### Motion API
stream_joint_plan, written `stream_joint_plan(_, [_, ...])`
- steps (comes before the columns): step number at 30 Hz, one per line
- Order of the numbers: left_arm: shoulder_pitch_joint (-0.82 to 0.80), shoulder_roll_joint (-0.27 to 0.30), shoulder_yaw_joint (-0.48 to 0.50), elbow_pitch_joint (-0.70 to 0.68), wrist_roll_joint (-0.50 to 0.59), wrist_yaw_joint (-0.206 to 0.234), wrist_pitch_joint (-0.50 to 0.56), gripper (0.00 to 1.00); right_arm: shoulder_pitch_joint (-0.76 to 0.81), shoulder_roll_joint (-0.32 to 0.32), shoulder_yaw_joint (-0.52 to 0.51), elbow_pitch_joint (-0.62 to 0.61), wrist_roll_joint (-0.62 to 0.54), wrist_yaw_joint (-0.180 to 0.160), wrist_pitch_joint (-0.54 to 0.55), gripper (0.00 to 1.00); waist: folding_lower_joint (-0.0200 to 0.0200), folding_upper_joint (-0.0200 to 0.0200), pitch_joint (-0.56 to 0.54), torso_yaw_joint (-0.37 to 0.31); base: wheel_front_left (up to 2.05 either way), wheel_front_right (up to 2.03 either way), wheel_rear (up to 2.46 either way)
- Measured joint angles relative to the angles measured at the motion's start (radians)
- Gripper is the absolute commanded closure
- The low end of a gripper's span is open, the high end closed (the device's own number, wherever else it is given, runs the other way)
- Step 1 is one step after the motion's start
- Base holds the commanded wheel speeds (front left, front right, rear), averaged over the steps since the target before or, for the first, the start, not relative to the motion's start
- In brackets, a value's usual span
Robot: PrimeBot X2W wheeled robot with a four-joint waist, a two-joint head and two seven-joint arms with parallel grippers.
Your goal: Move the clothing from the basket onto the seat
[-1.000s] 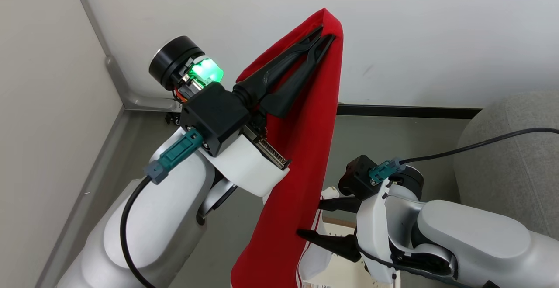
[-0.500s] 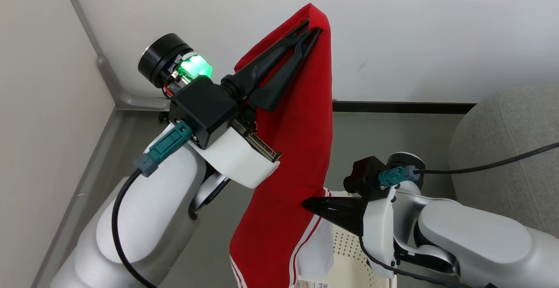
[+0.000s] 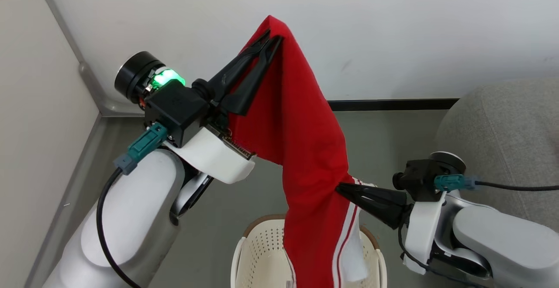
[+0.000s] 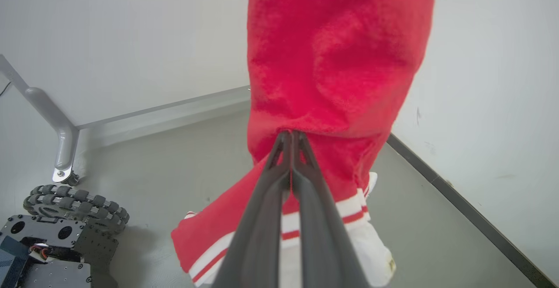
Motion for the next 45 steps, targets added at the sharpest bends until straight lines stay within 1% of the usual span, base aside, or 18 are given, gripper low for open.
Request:
stream_joint_plan(5, [0.038, 0.022, 0.02, 0.024, -0.016, 0.01, 0.0, 1.0, -0.002, -0.034, -0.001, 0.017, 0.0, 0.0, -0.01, 1.0, 0.0, 0.0, -0.002, -0.022, 0.0, 0.0, 0.0])
stream_joint_plan(8, [0.064, 0.026, 0.027, 0.031, -0.023, 0.018, 0.0, 1.0, -0.001, -0.042, -0.027, 0.023, 0.0, 0.0, -0.01, 1.0, 0.0, 0.0, -0.004, -0.036, 0.0, 0.0, 0.0])
stream_joint_plan(11, [0.089, 0.037, 0.032, 0.039, -0.027, 0.023, -0.003, 1.0, 0.001, -0.048, -0.08, 0.017, 0.0, 0.0, -0.008, 1.0, 0.0, 0.0, -0.007, -0.049, 0.0, 0.0, 0.0])
stream_joint_plan(12, [0.105, 0.046, 0.036, 0.045, -0.031, 0.026, -0.005, 1.0, 0.004, -0.047, -0.145, -0.01, 0.0, 0.0, -0.007, 1.0, 0.0, 0.0, -0.008, -0.057, 0.0, 0.0, 0.0])
stream_joint_plan(13, [0.114, 0.048, 0.04, 0.046, -0.032, 0.029, -0.008, 1.0, 0.004, -0.046, -0.175, -0.024, 0.0, 0.0, -0.007, 1.0, 0.0, 0.0, -0.009, -0.061, 0.0, 0.0, 0.0])
stream_joint_plan(17, [0.138, 0.05, 0.046, 0.048, -0.036, 0.034, -0.016, 1.0, 0.041, -0.048, -0.243, -0.049, -0.002, 0.0, -0.007, 1.0, 0.0, 0.0001, -0.012, -0.073, 0.0, 0.0, 0.0])
stream_joint_plan(22, [0.156, 0.053, 0.047, 0.048, -0.039, 0.035, -0.023, 1.0, 0.084, -0.052, -0.263, -0.067, -0.02, 0.0, -0.007, 1.0, 0.0, 0.0, -0.016, -0.083, 0.0, 0.0, 0.0])
stream_joint_plan(24, [0.156, 0.053, 0.047, 0.048, -0.039, 0.043, -0.026, 1.0, 0.09, -0.053, -0.27, -0.071, -0.02, 0.0, -0.007, 1.0, 0.0, 0.0, -0.018, -0.085, 0.0, 0.0, 0.0])
stream_joint_plan(32, [0.156, 0.054, 0.05, 0.041, -0.04, 0.043, -0.035, 1.0, 0.142, -0.058, -0.291, -0.086, -0.029, 0.0, -0.007, 1.0, 0.0, 0.0, -0.025, -0.086, 0.0, 0.0, 0.0])
stream_joint_plan(33, [0.156, 0.055, 0.052, 0.04, -0.04, 0.043, -0.035, 1.0, 0.147, -0.058, -0.292, -0.088, -0.029, 0.0, -0.007, 0.96, 0.0, 0.0, -0.025, -0.086, 0.0, 0.0, 0.0])
stream_joint_plan(34, [0.157, 0.057, 0.055, 0.038, -0.04, 0.044, -0.036, 1.0, 0.151, -0.058, -0.298, -0.09, -0.029, 0.0, -0.007, 0.73, -0.0001, 0.0, -0.026, -0.086, 0.0, 0.0, 0.0])
stream_joint_plan(35, [0.157, 0.058, 0.058, 0.037, -0.04, 0.044, -0.038, 1.0, 0.158, -0.058, -0.31, -0.092, -0.029, 0.0, -0.007, 0.64, 0.0, 0.0, -0.026, -0.087, 0.0, 0.0, 0.0])
stream_joint_plan(37, [0.157, 0.063, 0.06, 0.036, -0.04, 0.044, -0.038, 1.0, 0.166, -0.059, -0.317, -0.094, -0.029, 0.0, -0.007, 0.51, 0.0, 0.0, -0.026, -0.088, 0.0, 0.0, 0.0])
stream_joint_plan(38, [0.158, 0.066, 0.061, 0.034, -0.04, 0.045, -0.038, 1.0, 0.168, -0.059, -0.32, -0.095, -0.029, 0.0, -0.007, 0.36, 0.0, 0.0, -0.027, -0.088, 0.0, 0.0, 0.0])
stream_joint_plan(39, [0.16, 0.068, 0.062, 0.033, -0.04, 0.049, -0.038, 1.0, 0.171, -0.06, -0.324, -0.095, -0.029, 0.0, -0.007, 0.23, 0.0, 0.0001, -0.027, -0.089, 0.0, 0.0, 0.0])
stream_joint_plan(40, [0.163, 0.07, 0.063, 0.032, -0.04, 0.052, -0.038, 1.0, 0.178, -0.061, -0.331, -0.096, -0.029, 0.0, -0.007, 0.1, 0.0, 0.0, -0.027, -0.09, 0.0, 0.0, 0.0])
stream_joint_plan(41, [0.168, 0.073, 0.063, 0.032, -0.04, 0.052, -0.038, 1.0, 0.186, -0.062, -0.336, -0.096, -0.031, 0.0, -0.007, 0.0, 0.0, 0.0, -0.027, -0.092, 0.0, 0.0, 0.0])
stream_joint_plan(45, [0.174, 0.076, 0.066, 0.031, -0.04, 0.053, -0.038, 1.0, 0.205, -0.072, -0.352, -0.098, -0.038, 0.0, -0.007, 0.0, 0.0, 0.0, -0.027, -0.098, 0.0, 0.0, 0.0])
